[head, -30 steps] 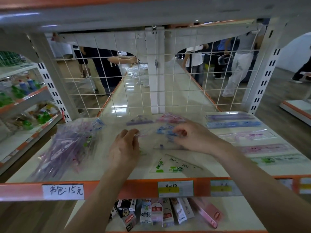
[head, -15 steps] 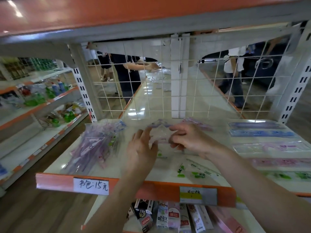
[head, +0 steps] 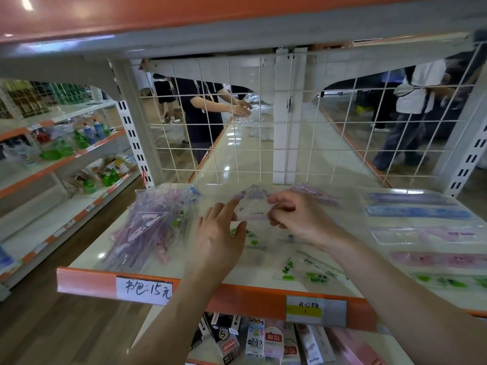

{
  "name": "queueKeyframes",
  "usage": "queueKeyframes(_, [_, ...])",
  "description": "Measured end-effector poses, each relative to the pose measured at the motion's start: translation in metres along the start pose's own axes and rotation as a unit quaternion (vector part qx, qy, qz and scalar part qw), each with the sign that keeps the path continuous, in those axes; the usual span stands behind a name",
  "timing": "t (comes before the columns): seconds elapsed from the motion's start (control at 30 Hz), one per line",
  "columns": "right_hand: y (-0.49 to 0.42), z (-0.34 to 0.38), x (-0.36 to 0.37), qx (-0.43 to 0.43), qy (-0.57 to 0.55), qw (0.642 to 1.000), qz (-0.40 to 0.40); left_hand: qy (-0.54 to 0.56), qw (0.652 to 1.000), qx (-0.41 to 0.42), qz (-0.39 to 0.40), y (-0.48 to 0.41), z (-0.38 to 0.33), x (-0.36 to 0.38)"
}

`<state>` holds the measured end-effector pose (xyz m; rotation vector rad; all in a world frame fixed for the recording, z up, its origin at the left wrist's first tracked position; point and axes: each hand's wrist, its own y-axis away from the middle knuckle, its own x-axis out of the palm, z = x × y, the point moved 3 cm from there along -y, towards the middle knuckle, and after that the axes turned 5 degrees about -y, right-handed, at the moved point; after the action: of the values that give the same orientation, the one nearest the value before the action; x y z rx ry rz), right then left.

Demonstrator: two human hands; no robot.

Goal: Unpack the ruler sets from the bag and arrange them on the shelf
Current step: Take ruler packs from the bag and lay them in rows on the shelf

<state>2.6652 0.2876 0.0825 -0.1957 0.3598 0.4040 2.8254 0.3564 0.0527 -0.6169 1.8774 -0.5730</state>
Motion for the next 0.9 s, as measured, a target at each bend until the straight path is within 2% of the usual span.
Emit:
queueKeyframes(0.33, [0.0, 0.002, 0.005, -0.059, 0.143, 0.988, -0.002, -0.023, 0.999, -0.04, 0.009, -0.001, 0.001, 0.0])
queueKeyframes(0.77, [-0.007, 0.013, 0.009, -0.158, 0.318, 0.934, -0.019, -0.06, 0.997, -0.053, 0.021, -0.001, 0.0, -0.001])
queueKeyframes(0.83, [-0.008, 0.014, 0.012, -0.175, 0.321, 0.931, -0.009, -0.061, 0.996, -0.057, 0.015, -0.001, 0.001, -0.001])
queueKeyframes(0.9, [-0.012, 0.014, 0.011, -0.166, 0.252, 0.953, -0.001, -0.054, 0.997, -0.061, 0.01, 0.0, 0.002, -0.002])
